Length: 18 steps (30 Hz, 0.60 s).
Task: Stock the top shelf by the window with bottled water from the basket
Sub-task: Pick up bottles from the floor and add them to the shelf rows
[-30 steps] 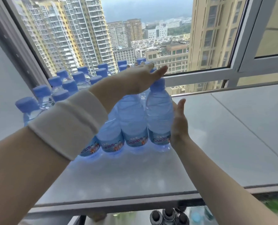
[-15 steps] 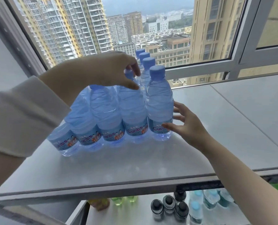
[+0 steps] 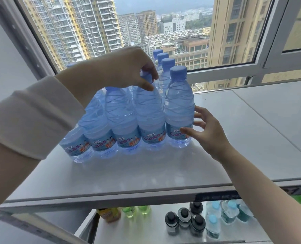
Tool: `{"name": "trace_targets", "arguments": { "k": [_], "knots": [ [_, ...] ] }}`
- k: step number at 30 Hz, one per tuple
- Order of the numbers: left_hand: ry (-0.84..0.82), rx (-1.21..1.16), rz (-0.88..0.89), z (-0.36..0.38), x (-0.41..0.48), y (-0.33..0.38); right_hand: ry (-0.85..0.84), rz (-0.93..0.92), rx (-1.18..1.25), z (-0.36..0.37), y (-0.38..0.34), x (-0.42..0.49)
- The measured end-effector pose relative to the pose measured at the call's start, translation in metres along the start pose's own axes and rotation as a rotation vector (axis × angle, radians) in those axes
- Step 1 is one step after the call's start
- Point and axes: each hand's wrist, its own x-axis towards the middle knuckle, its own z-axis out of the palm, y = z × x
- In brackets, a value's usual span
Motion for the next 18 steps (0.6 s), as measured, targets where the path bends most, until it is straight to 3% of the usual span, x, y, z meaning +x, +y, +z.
{"name": "trace_targets", "arguments": {
  "k": [4,8,13,18],
  "knots": [
    [-0.031,0.014,0.002,0.001,0.002,-0.003,0.037,-0.019,-0.023,0.007,0.002,-0.006],
    [-0.068,-0.048,-0.039,-0.003,0.0,0.0,-0.035,0.053,0.013,0.0,0.001,-0.005],
    [0.129,-0.2,-0.122,-0.006,0.024,0.013,0.113,0.218,0.306,-0.003,0.003,0.023],
    [-0.087,-0.173,-0.215,0.007,0.063,0.023,-0.043,0.341,0.442,0.018,0.005,0.049]
  ]
}}
